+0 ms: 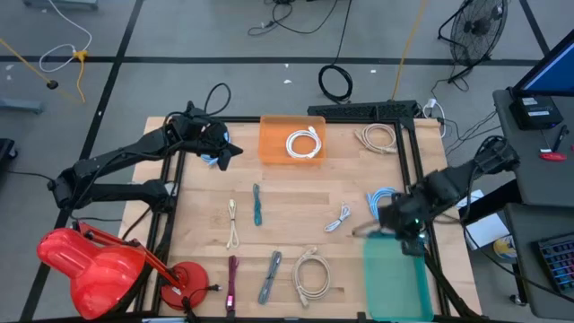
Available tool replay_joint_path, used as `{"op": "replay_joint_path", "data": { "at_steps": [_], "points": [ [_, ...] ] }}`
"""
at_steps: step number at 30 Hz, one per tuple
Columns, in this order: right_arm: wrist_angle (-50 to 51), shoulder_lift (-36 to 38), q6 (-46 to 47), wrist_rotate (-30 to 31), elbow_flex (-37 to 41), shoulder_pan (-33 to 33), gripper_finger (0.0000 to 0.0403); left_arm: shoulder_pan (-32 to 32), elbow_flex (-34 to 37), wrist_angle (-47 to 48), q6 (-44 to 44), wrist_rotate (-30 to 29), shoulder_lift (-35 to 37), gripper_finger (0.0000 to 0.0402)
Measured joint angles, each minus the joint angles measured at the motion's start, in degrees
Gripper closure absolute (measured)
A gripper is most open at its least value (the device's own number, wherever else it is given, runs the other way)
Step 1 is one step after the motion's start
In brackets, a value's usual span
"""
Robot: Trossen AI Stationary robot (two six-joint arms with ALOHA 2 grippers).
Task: Pick & Place USB Port
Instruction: Put the small right blue charger cable into the green bin
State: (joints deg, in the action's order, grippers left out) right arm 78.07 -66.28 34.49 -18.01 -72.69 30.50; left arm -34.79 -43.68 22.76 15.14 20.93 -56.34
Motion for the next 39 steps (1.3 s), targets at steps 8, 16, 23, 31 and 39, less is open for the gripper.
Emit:
{"op": "replay_joint_path", "data": {
  "at_steps": [8, 16, 23, 31, 39],
  "points": [
    [-11.91, -0.02, 0.18, 1.35, 15.09, 6.61, 0.0388, -0.02, 0.0, 2.78, -0.02, -0.02, 0.0, 0.0398],
    [-27.99, -0.02, 5.35, 3.15, 26.22, 8.3, 0.0388, 0.0, 0.0, 2.76, 0.0, -0.02, 0.0, 0.0398],
    [-28.49, 0.02, 5.55, 7.53, 28.59, 8.26, 0.0388, 0.0, 0.0, 2.72, 0.16, -0.02, 0.0, 0.0399],
    [-30.2, 0.04, 9.64, 7.29, 31.41, 8.25, 0.0388, 0.0, 0.0, 2.72, 0.66, -0.02, 0.0, 0.0398],
    [-24.9, 0.15, 11.32, 7.31, 31.45, 8.24, 0.0388, 0.0, 0.0, 2.72, 0.68, -0.02, 0.0, 0.0397]
  ]
}}
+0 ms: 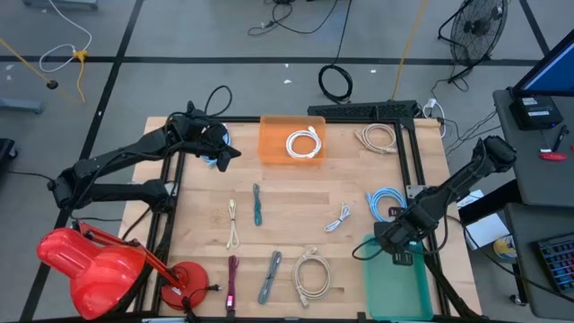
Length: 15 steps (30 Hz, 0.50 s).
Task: Pick & Place USB Port
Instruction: Put the small right blue charger cable into the green bin
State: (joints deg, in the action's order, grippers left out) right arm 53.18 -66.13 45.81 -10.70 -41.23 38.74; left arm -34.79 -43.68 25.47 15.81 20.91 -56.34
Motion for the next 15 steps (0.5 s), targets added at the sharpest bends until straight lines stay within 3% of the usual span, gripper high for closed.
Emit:
{"op": "replay_joint_path", "data": {
  "at_steps": [15],
  "points": [
    [-0.84, 0.0, -0.07, -0.05, 0.0, 0.0, 0.0382, -0.01, 0.0, 0.0, -0.49, -0.02, 0.0, 0.0397]
  ]
}}
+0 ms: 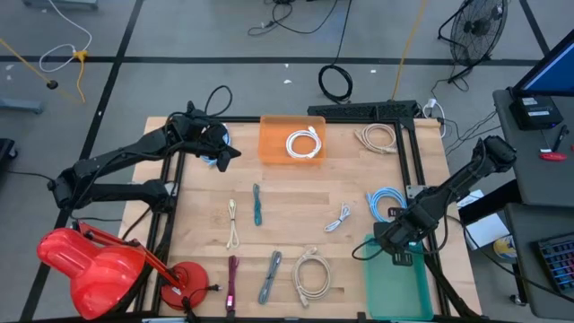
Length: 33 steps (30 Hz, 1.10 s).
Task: Pick & Place USB Port
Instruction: Put the small right blue charger cable into the green bin
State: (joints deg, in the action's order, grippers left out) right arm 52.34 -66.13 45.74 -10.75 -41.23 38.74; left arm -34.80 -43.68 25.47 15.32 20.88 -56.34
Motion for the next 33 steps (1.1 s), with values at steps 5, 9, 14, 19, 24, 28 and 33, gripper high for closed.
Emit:
{"op": "replay_joint_path", "data": {
  "at_steps": [5, 9, 14, 19, 24, 28, 33],
  "points": [
    [-0.01, 0.0, 0.73, 0.0, 0.0, 0.0, 0.0366, 0.01, 0.0, -0.02, -0.14, -0.02, 0.0, 0.0398],
    [0.02, 0.0, 2.04, 0.07, 0.0, 0.0, 0.035, 0.01, 0.0, -0.02, -0.32, -0.04, 0.0, 0.04],
    [0.02, 0.0, 4.25, 0.07, 0.0, 0.0, 0.0337, 0.01, 0.0, -0.02, -0.63, -0.15, 0.0, 0.0399],
    [0.0, 0.0, 4.81, 0.03, 0.0, 0.0, 0.033, -0.01, 0.0, -0.02, -0.64, -0.59, 0.0, 0.0398],
    [-0.24, 0.0, 6.48, -0.26, 0.0, 0.0, 0.0328, -0.01, 0.0, -0.02, -0.64, -0.58, 0.0, 0.0398],
    [-4.32, 0.02, 7.65, -6.65, 0.0, -0.02, 0.033, 0.0, 0.0, -0.04, -0.62, -0.57, 0.0, 0.04],
    [-11.22, -0.06, 10.79, -9.98, -0.02, 0.97, 0.0345, 0.0, 0.0, -0.04, -0.78, -0.57, 0.0, 0.04]
  ]
}}
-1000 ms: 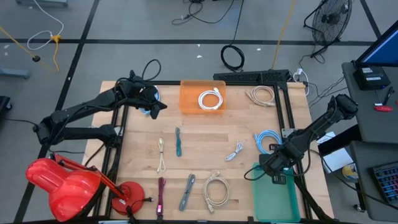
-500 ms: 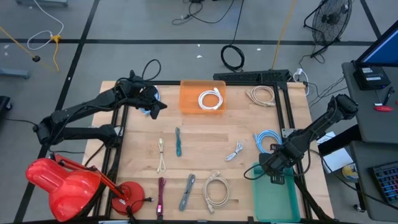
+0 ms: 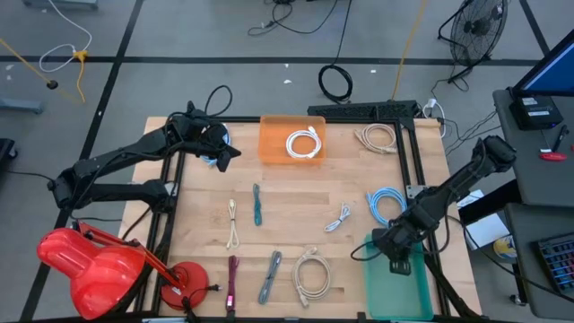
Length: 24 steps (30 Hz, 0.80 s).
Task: Pick & Place USB Port
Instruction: Put the small right blue charger cable into the green bin
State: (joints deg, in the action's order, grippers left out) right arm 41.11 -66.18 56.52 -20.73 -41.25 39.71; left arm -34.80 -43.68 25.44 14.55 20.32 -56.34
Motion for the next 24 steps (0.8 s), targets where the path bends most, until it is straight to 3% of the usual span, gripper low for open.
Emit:
{"op": "replay_joint_path", "data": {
  "at_steps": [5, 18, 24],
  "points": [
    [0.43, -0.52, 2.84, 0.97, 1.11, 3.1, 0.0396, -0.01, 0.0, 0.01, -0.11, -0.37, 0.0, 0.0399],
    [-5.62, -0.6, 13.5, -1.73, 8.33, 10.04, 0.0402, -0.01, 0.0, 0.04, -0.57, -0.49, 0.0, 0.04],
    [-2.6, -0.6, 13.95, 2.56, 8.33, 10.07, 0.0403, -0.01, 0.0, 0.04, -0.59, -0.94, 0.0, 0.04]
  ]
}}
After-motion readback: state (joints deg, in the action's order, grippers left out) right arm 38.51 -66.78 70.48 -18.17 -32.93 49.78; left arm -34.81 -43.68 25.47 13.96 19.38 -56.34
